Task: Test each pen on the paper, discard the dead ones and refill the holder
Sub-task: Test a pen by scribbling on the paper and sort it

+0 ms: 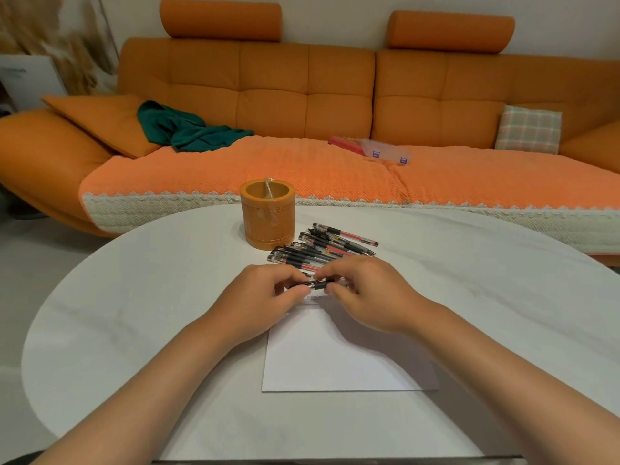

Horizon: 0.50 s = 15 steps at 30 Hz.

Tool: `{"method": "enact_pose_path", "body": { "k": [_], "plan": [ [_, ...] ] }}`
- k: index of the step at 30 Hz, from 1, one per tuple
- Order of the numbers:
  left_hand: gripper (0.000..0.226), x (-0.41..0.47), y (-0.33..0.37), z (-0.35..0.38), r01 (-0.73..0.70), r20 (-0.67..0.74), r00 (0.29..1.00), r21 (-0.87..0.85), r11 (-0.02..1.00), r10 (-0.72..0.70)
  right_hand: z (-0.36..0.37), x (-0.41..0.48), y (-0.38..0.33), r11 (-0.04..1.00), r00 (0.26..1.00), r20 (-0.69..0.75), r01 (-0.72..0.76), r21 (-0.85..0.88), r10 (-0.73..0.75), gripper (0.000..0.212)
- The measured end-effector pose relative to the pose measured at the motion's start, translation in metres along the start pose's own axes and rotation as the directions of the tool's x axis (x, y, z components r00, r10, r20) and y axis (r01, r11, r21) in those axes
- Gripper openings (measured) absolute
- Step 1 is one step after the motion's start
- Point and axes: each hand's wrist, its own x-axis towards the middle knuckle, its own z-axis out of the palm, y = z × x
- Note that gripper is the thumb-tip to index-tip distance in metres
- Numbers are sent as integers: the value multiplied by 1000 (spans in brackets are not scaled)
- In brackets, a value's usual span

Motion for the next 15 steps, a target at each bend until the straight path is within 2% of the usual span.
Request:
{"method": "enact_pose_path", "body": {
  "k": [2, 4, 8, 11, 15],
  "plan": [
    [6, -1, 7, 2, 58, 19, 998, -110, 992, -56, 1, -2, -3, 994, 999, -7, 44, -100, -45, 33],
    [7, -1, 14, 3, 129, 58, 991, -230, 965, -119, 3, -4, -7, 970, 993, -29, 106, -218, -115, 27],
    [10, -4, 24, 2, 224, 164, 971, -360, 906, -174, 12, -4, -13, 903, 978, -131, 92, -420, -161, 60],
    [12, -6, 31, 2, 264, 195, 960, -383, 885, -202, 13, -4, -18, 902, 967, -201, 57, -427, -157, 70],
    [14, -6, 34, 3, 277, 213, 955, -403, 872, -205, 12, -4, -23, 943, 965, -235, 32, -332, -116, 55]
  ]
}}
